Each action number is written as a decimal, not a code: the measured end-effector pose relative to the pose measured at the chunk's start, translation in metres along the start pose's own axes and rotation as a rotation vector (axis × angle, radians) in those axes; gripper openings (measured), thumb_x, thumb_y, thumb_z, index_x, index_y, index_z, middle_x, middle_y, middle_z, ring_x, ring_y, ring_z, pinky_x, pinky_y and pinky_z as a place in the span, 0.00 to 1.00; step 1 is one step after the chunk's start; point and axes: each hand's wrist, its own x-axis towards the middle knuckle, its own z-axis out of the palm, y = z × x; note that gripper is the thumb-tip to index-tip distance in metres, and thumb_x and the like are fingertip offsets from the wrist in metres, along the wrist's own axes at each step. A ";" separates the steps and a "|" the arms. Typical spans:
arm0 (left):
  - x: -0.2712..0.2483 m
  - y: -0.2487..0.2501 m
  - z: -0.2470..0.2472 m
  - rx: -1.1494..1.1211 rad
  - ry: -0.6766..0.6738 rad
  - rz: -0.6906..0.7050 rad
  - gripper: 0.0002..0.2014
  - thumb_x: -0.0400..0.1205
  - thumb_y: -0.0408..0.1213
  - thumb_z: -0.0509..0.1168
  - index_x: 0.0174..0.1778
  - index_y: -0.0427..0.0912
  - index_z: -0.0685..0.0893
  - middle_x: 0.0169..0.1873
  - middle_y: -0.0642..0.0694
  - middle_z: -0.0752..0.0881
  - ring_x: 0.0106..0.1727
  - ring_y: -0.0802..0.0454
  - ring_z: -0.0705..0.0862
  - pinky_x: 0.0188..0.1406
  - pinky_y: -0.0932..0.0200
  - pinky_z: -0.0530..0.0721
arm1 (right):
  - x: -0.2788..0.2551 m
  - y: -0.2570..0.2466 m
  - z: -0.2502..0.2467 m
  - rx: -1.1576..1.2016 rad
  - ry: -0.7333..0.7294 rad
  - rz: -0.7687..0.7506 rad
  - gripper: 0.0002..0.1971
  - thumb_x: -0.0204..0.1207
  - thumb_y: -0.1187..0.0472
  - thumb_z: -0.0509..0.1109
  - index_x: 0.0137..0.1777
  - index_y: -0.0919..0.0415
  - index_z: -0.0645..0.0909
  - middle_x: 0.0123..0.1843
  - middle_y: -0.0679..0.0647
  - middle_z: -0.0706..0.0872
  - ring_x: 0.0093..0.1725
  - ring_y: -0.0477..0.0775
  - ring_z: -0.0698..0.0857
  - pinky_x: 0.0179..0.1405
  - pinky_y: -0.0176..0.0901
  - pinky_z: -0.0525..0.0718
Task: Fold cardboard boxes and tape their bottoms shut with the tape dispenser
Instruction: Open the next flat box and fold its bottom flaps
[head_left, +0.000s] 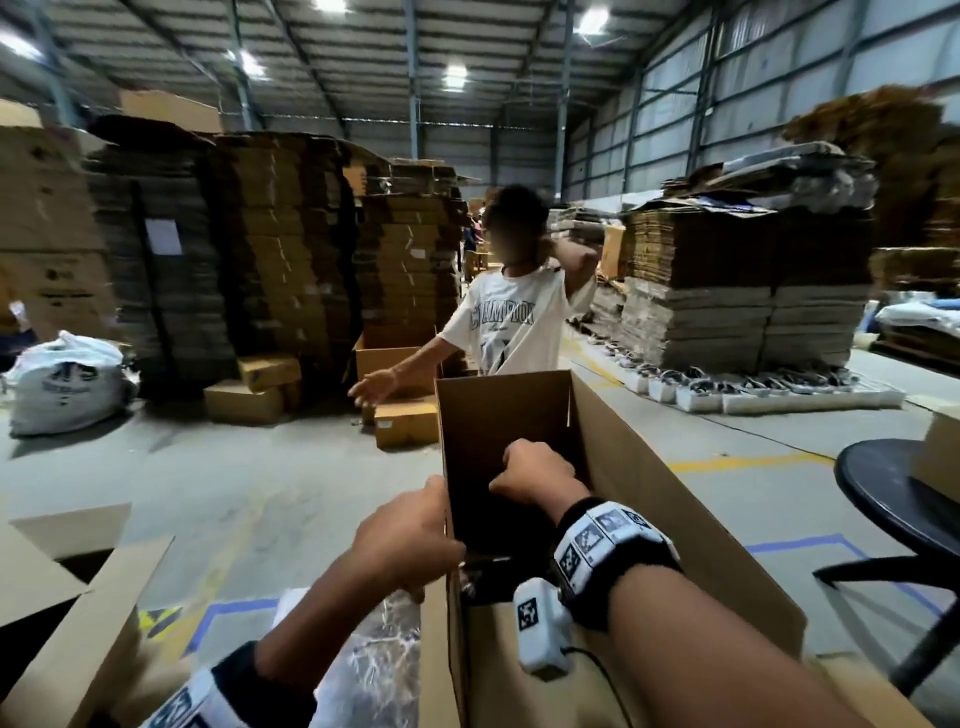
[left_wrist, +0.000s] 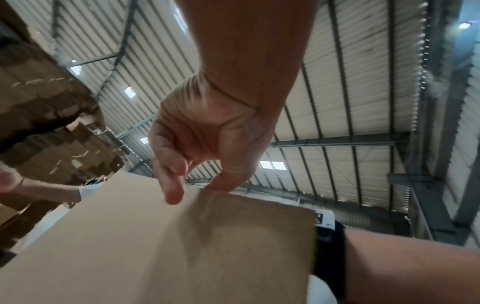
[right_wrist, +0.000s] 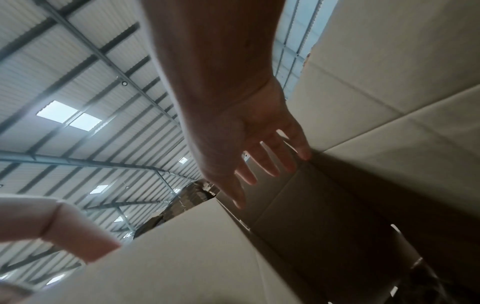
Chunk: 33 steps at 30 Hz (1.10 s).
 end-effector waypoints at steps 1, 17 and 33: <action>0.008 -0.003 -0.001 -0.056 0.026 -0.031 0.15 0.79 0.43 0.69 0.52 0.50 0.68 0.40 0.50 0.81 0.31 0.55 0.84 0.22 0.60 0.80 | 0.008 -0.006 -0.003 0.020 0.025 -0.006 0.21 0.72 0.51 0.73 0.64 0.54 0.81 0.63 0.56 0.85 0.63 0.62 0.84 0.62 0.54 0.84; 0.210 -0.038 -0.009 -0.679 0.003 -0.322 0.19 0.82 0.44 0.69 0.63 0.37 0.75 0.50 0.37 0.85 0.43 0.43 0.89 0.25 0.57 0.85 | 0.175 0.009 0.002 -0.001 0.241 -0.057 0.39 0.78 0.57 0.69 0.85 0.56 0.55 0.88 0.61 0.51 0.87 0.64 0.46 0.83 0.64 0.58; 0.233 -0.083 -0.001 -0.717 0.107 -0.347 0.07 0.83 0.28 0.59 0.49 0.38 0.83 0.38 0.41 0.82 0.38 0.46 0.82 0.32 0.57 0.79 | 0.211 0.064 0.100 -0.198 0.524 -0.267 0.12 0.62 0.72 0.61 0.37 0.58 0.84 0.38 0.58 0.83 0.38 0.64 0.84 0.35 0.54 0.79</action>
